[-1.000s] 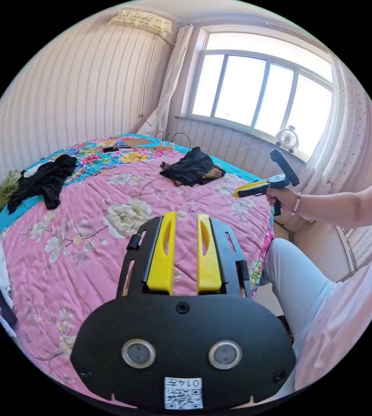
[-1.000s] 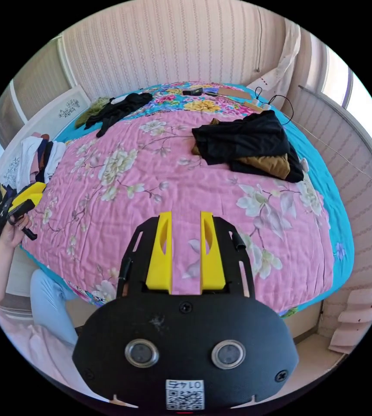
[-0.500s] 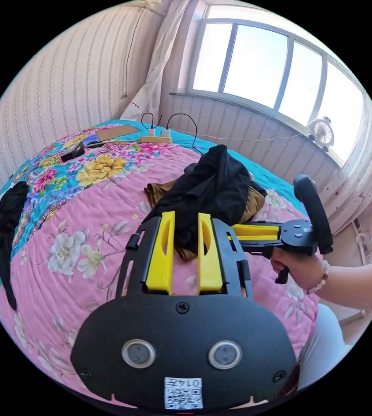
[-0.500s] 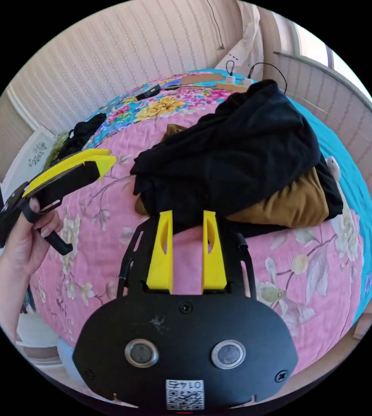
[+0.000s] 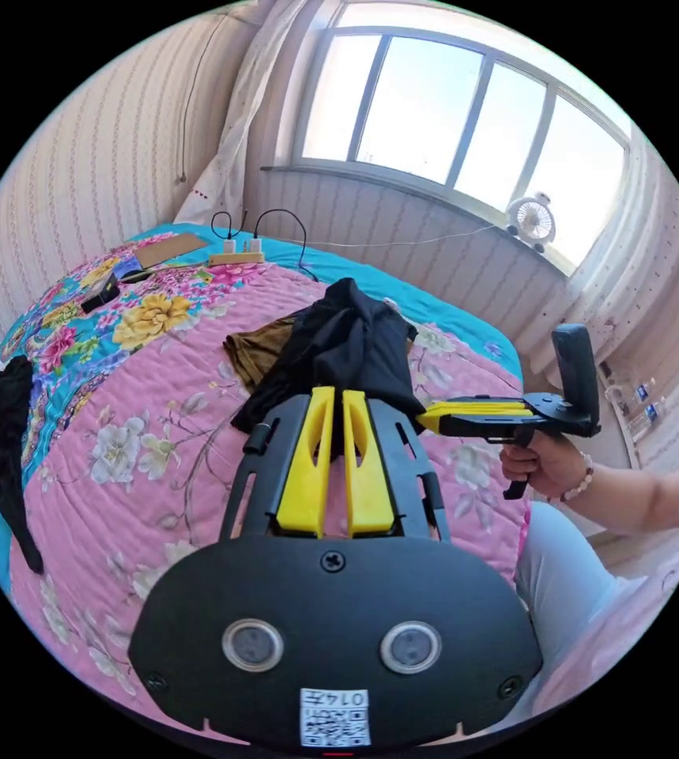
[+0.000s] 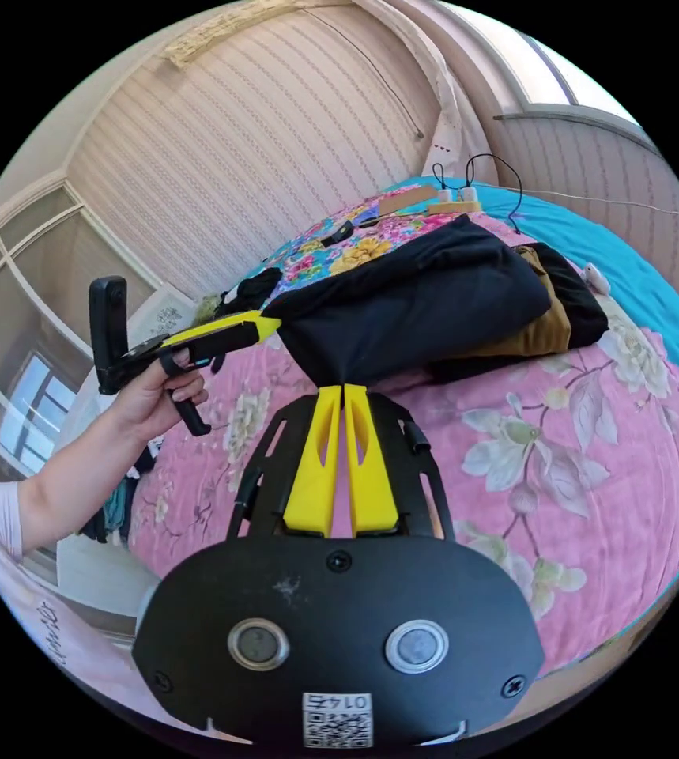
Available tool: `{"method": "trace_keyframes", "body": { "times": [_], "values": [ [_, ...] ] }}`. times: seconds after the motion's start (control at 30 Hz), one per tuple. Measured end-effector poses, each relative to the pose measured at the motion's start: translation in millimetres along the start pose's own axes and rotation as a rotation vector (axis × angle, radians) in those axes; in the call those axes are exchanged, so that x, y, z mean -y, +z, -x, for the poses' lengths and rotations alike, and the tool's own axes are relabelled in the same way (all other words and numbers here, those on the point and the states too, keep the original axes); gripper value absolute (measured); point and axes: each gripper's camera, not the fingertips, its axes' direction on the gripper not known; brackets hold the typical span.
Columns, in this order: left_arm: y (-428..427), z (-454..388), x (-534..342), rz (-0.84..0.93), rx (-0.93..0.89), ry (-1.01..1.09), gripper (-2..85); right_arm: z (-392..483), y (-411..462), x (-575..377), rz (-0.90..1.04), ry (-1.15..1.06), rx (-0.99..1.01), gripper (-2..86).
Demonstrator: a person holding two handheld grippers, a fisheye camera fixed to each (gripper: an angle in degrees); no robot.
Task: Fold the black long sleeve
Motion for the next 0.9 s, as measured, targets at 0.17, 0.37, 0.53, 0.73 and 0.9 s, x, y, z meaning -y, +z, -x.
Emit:
{"method": "trace_keyframes", "body": {
  "times": [0.17, 0.37, 0.53, 0.73, 0.9],
  "values": [
    [-102.0, -74.1, -136.7, 0.025, -0.148, 0.021, -0.5, 39.0, -29.0, -100.6, 0.244, -0.171, 0.177, 0.0],
    [-111.8, -141.9, -308.1, 0.171, -0.168, -0.297, -0.5, 30.5, -10.8, -221.4, 0.553, -0.058, 0.221, 0.1],
    [-109.4, -174.6, -339.1, 0.11, -0.156, -0.335, -0.4, 15.1, -28.4, -221.0, 0.555, -0.098, 0.121, 1.2],
    [-93.7, -203.0, -331.6, 0.083, -0.216, -0.272, -0.1, -23.6, -64.0, -222.6, 0.29, 0.078, 0.156, 11.5],
    [-83.0, -222.9, -320.6, 0.097, -0.187, -0.164, 0.7, -58.8, -53.0, -240.2, 0.292, 0.202, 0.206, 9.8]
  ]
}}
